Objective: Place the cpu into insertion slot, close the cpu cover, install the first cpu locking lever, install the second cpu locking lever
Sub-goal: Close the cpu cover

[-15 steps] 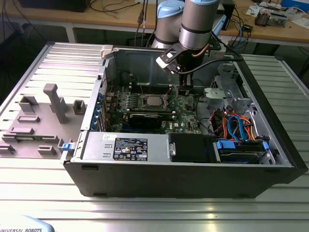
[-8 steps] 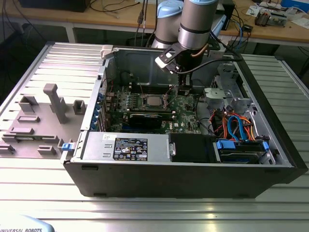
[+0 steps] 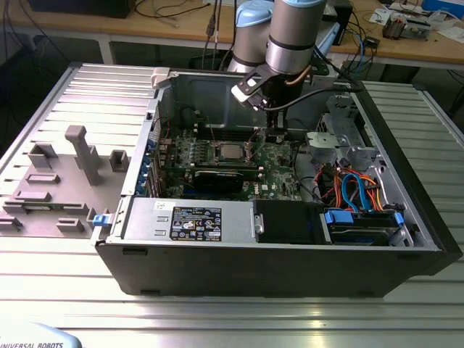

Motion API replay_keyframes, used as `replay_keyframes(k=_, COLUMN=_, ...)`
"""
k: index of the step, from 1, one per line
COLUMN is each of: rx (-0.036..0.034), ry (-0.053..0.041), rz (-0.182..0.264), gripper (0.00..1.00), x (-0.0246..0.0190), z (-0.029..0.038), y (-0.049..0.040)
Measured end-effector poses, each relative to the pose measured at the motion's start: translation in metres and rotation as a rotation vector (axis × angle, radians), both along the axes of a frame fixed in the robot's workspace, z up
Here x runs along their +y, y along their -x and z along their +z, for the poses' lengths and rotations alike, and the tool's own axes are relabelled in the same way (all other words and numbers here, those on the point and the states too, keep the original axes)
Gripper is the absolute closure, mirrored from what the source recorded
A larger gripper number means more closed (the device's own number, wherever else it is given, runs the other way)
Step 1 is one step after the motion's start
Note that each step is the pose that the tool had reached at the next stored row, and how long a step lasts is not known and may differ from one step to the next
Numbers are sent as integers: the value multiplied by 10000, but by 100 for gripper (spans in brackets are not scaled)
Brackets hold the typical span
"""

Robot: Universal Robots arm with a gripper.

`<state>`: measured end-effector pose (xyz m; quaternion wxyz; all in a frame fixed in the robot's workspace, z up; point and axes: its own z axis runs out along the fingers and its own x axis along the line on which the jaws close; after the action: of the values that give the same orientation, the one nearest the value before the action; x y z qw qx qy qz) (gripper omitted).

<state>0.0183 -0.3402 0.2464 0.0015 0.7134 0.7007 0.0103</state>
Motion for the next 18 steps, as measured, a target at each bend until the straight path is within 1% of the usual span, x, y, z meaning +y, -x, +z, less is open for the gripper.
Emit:
replay_keyframes(k=2, rx=0, ry=0, rz=0, gripper=89, x=0, z=0, y=13)
replay_keyframes(k=5, rx=1, ry=0, rz=0, gripper=89, x=0, z=0, y=66)
replay_keyframes(k=7, rx=0, ry=-1, rz=2, gripper=89, x=0, z=0, y=84)
replay_keyframes(k=18, rx=0, ry=-6, rz=27, gripper=89, x=0, z=0, y=101)
